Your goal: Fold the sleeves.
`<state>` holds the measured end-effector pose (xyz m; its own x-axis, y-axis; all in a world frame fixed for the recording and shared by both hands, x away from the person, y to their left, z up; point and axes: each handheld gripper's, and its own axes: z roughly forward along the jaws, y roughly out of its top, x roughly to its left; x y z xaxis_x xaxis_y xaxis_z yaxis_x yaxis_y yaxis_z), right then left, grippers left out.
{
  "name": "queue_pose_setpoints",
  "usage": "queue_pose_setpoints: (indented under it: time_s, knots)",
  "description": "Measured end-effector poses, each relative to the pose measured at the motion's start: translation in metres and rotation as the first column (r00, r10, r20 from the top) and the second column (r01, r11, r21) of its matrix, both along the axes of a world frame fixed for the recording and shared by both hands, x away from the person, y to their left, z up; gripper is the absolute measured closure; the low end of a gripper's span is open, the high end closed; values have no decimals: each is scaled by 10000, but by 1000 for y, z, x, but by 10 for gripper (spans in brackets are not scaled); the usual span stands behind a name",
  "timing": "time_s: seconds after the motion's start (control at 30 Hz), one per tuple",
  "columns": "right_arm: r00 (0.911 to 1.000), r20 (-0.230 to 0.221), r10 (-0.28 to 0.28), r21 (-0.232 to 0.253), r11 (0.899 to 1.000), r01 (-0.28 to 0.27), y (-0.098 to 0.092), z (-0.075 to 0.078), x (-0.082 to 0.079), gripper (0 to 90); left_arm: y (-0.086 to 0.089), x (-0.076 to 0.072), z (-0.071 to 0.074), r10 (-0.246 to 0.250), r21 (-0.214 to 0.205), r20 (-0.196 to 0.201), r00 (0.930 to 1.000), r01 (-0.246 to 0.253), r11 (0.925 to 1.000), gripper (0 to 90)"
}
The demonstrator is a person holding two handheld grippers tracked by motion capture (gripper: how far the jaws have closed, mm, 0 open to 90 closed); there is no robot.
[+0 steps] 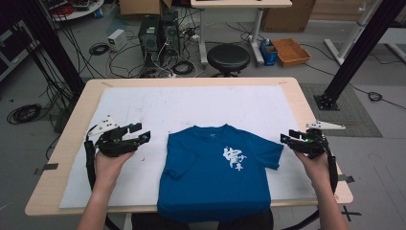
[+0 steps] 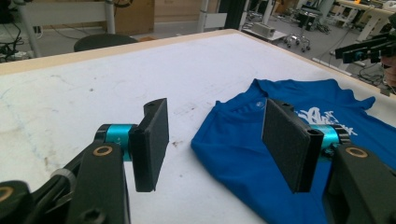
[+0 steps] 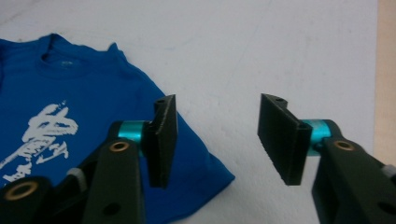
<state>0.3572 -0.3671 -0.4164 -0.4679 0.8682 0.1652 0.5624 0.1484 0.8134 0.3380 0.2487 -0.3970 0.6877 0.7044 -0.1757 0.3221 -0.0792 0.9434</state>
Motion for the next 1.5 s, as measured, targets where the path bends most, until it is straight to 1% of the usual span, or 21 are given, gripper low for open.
queue_pose_setpoints:
  time_s: [0.17,0.23,0.27,0.37,0.43,0.47,0.53,0.57,0.63,0.67,0.73,0.8,0.83,0.87,1.03,1.17,1.2,1.37,1.43,1.47,1.5]
  knots:
    - [9957,-819,-424,297,9985,450,-10,-10,3,564,2,1,-4,-13,97,-127,9999,14,10000,414]
    - [9943,-976,-422,357,9983,459,-12,-11,4,575,2,1,-5,-92,169,-183,9998,95,9998,414]
    - [9918,-1223,-358,403,9983,410,-13,-15,5,583,0,2,-6,-102,150,-196,9998,105,9998,414]
    - [9894,-1422,-294,368,9987,350,-12,-18,6,605,0,2,-6,-176,173,-198,9996,180,9997,414]
    - [9880,-1528,-240,278,9992,286,-10,-20,7,618,-1,2,-7,-205,232,-197,9996,209,9995,417]
    - [9879,-1544,-157,232,9995,196,-8,-21,8,621,-1,2,-7,-282,78,-277,9992,284,9996,417]
    - [9869,-1604,-140,171,9997,170,-7,-21,8,621,0,2,-7,-343,39,-262,9991,344,9994,420]
    - [9852,-1713,-55,4,10000,57,-4,-24,10,634,-1,2,-6,-344,18,-223,9992,345,9994,425]
    - [9839,-1785,-21,-102,9999,3,-2,-25,10,646,-1,2,-7,-373,119,-222,9991,376,9992,426]
    - [9825,-1859,79,-284,9995,-134,0,-28,12,707,-2,2,-7,-372,75,-278,9989,375,9993,426]
    - [9838,-1788,110,-456,9988,-195,1,-28,11,779,-2,2,-8,-341,83,-353,9988,344,9994,426]
    - [9846,-1733,249,-347,9989,-314,0,-26,10,850,-1,3,-9,-323,105,-411,9986,327,9994,427]
    - [9846,-1733,249,-347,9989,-314,0,-26,10,850,-1,3,-10,-322,58,-440,9985,325,9995,427]
    - [9867,-1599,305,-239,9991,-347,0,-23,8,890,-1,3,-10,-317,91,-424,9986,321,9994,426]
    - [9907,-1285,444,157,9990,-427,1,-10,3,894,0,3,-10,-316,40,-467,9984,318,9995,428]
    - [9913,-1173,597,242,9981,-573,5,-4,1,894,0,4,-11,-304,-13,-512,9982,304,9995,427]
    - [9908,-1116,763,238,9970,-741,13,4,-2,894,0,5,-12,-432,-120,-527,9977,426,9990,428]
    - [9889,-1017,1083,208,9941,-1067,28,17,-9,894,-1,6,-12,-521,-222,-638,9966,507,9985,428]
    - [9885,-945,1180,152,9930,-1170,37,24,-11,894,-2,6,-12,-538,-247,-712,9960,521,9983,427]
    - [9879,-829,1313,99,9913,-1310,47,30,-12,894,-2,6,-12,-532,-269,-748,9958,514,9983,428]
    - [9879,-829,1313,99,9913,-1310,47,30,-12,894,-2,7,-12,-565,-262,-765,9955,546,9982,428]
